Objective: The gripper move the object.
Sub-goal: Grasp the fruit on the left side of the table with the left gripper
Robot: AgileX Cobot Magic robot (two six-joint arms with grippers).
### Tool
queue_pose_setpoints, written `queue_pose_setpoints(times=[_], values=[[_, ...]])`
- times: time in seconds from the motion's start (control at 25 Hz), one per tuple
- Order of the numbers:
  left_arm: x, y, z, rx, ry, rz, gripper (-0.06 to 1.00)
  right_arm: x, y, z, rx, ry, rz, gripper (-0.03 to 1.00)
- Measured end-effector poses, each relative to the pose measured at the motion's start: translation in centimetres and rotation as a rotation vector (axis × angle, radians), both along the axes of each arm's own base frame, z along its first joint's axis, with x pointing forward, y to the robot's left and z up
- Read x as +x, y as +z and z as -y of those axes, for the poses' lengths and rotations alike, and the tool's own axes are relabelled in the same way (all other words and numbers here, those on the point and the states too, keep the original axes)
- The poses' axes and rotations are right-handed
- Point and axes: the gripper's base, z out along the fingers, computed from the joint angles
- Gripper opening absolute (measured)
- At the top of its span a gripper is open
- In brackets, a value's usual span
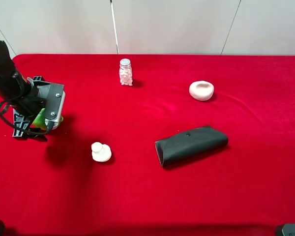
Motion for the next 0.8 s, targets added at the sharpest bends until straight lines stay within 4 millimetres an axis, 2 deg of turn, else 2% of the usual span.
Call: queue_pose_setpoints(times=[0.8], values=[[-0.01, 0.0, 0.03, -0.004, 0.006, -0.002, 0.89, 0.0, 0.01, 0.0, 0.0, 0.0, 0.001, 0.69]])
